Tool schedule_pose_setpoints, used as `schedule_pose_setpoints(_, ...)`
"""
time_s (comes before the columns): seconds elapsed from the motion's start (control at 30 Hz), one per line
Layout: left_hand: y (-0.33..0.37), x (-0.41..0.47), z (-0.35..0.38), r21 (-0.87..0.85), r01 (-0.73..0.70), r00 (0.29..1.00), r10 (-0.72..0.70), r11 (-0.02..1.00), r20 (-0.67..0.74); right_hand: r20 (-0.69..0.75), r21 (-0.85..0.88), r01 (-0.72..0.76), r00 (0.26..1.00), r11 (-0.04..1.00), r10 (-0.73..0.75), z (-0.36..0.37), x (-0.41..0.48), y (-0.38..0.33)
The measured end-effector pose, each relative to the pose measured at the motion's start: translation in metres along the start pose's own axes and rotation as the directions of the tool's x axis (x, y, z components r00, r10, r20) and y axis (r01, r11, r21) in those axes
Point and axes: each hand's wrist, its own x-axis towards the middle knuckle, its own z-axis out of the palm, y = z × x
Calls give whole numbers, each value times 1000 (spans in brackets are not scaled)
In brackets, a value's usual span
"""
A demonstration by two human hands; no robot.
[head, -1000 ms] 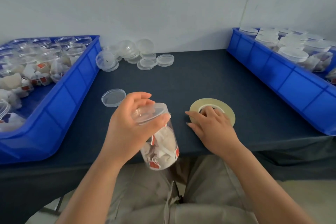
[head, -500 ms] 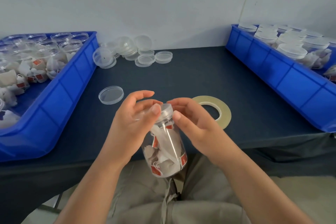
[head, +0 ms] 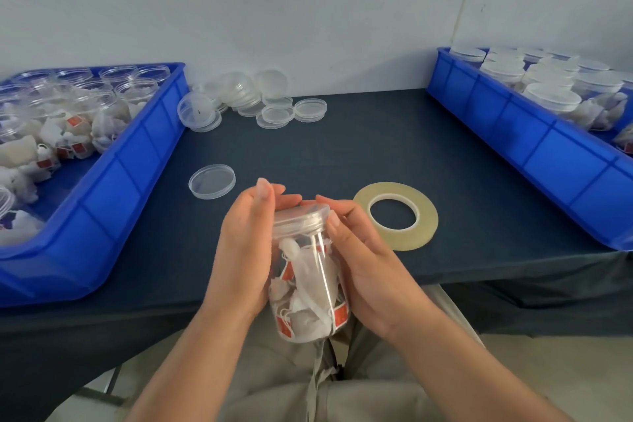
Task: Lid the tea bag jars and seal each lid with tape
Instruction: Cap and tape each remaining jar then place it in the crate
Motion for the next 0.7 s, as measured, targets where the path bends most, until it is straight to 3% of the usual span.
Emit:
schedule_pose_setpoints(0.17,2,1,5,179,-139,942,186,974,-281,-177,19,94,980,995,-90,4,2,2)
schedule_pose_setpoints(0.27,1,-2,12,120,-38,972,65,992,-225,-304,-32,212,929,977,-211,6,5,-4)
schedule_pose_setpoints(0.37,0,-12,25,41,47,976,-37,998,-216,-365,-149,203,898,968,-245,7,1,1)
schedule_pose_setpoints(0.47,7,-7,27,6,84,965,-79,996,-251,-229,-302,217,929,928,-292,10,-8,6)
schedule_pose_setpoints(0.57,15,-4,23,-35,128,978,-132,991,-159,-140,-352,208,952,912,-272,11,-7,3)
schedule_pose_setpoints(0.63,16,-7,22,15,113,992,-112,994,-60,-114,-319,202,962,926,-249,9,-5,-3)
schedule_pose_setpoints(0.7,14,-8,17,150,11,999,-16,989,29,-89,-319,192,969,928,-231,5,-5,-6)
